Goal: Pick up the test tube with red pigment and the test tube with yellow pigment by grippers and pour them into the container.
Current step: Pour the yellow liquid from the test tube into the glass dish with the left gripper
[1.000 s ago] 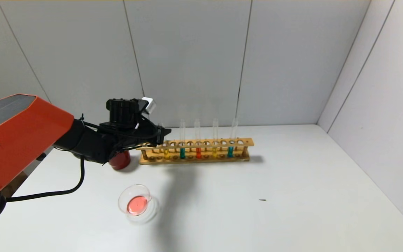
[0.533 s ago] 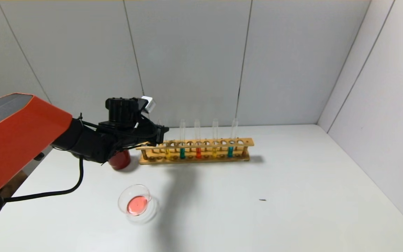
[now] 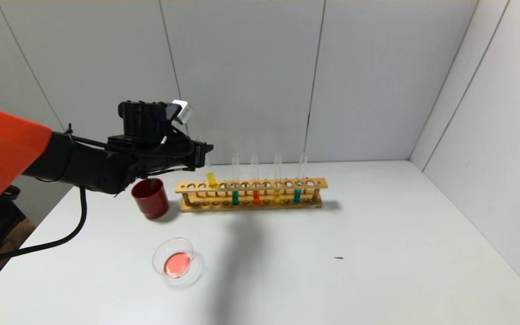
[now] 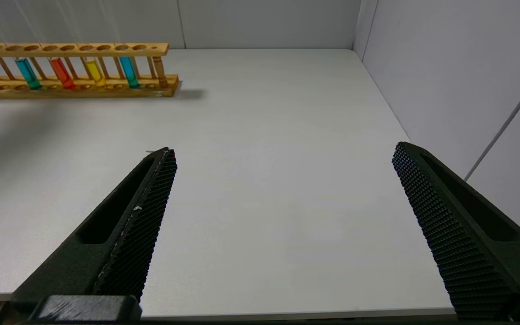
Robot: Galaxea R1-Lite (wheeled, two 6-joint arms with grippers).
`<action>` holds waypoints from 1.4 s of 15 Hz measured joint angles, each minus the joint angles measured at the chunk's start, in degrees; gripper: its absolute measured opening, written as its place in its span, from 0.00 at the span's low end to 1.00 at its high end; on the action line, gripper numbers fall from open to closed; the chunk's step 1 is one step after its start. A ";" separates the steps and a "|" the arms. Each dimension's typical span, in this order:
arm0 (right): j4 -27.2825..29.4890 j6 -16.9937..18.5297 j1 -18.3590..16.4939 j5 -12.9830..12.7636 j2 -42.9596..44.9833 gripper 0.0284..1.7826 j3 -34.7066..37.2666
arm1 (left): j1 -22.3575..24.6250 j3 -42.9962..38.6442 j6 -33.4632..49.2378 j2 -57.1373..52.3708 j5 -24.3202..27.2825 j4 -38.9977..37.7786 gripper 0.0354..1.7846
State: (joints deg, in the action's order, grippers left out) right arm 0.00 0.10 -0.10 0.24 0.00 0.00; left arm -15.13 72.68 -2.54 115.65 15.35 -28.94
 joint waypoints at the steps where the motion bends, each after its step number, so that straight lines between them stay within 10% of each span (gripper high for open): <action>1: 0.00 0.00 0.00 -0.02 0.00 0.98 0.00 | -0.02 0.83 -0.74 -1.55 0.00 1.50 0.16; 9: 0.00 -0.02 0.00 -0.02 0.00 0.98 0.00 | 0.69 -5.27 -12.13 -13.06 -0.02 6.62 0.16; 21: 0.00 0.00 0.00 -0.02 0.00 0.98 0.00 | 7.96 -19.76 -70.64 -18.69 0.30 6.75 0.16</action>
State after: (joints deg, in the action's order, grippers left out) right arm 0.00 0.10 -0.10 0.22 0.00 0.00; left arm -7.17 52.92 -73.18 96.96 15.65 -22.19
